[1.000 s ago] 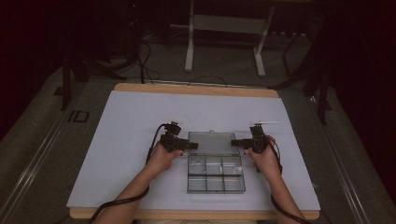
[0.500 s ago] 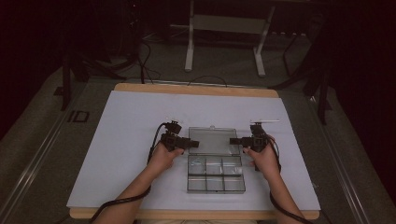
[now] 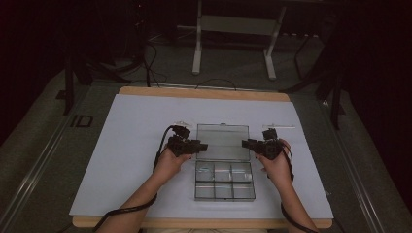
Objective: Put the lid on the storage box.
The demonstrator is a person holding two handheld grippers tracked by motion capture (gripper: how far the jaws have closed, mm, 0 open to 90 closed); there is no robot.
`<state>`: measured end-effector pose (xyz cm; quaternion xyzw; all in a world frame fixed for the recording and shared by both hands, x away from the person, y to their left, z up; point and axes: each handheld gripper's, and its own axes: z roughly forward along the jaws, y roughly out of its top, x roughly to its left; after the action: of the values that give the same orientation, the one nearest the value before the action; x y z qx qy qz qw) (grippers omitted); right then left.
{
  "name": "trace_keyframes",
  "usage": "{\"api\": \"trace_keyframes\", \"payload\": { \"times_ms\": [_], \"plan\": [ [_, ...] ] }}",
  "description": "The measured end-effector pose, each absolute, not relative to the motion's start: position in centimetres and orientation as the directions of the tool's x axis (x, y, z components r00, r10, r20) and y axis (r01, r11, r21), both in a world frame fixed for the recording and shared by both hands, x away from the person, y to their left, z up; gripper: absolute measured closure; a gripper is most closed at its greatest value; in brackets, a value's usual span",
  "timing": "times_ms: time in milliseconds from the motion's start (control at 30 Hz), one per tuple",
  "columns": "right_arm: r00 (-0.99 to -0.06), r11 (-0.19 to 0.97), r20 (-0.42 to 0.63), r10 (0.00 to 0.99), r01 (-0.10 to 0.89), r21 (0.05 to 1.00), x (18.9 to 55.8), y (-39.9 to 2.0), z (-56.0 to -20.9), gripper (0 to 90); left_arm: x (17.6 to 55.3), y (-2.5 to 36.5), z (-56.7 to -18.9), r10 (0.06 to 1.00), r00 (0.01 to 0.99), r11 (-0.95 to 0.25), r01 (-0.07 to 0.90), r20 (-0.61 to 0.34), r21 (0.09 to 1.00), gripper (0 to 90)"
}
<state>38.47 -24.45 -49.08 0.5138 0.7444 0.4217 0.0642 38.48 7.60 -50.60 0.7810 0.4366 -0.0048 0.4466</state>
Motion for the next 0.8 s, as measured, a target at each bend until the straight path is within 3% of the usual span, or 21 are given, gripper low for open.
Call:
{"api": "trace_keyframes", "payload": {
  "times_ms": [400, 800],
  "plan": [
    [-0.512, 0.150, 0.278, 0.813, 0.644, 0.750, 37.0, -24.5, -47.7, 64.9, 37.7, 7.9, -49.3, 0.676, 0.649, -0.226, 0.633, -0.349, 0.740, 63.9],
    [-0.542, 0.146, 0.278, 0.793, 0.612, 0.777, 35.8, -24.8, -46.9, 63.5, 36.9, 7.9, -48.4, 0.656, 0.689, -0.247, 0.582, -0.309, 0.775, 63.9]
  ]
}}
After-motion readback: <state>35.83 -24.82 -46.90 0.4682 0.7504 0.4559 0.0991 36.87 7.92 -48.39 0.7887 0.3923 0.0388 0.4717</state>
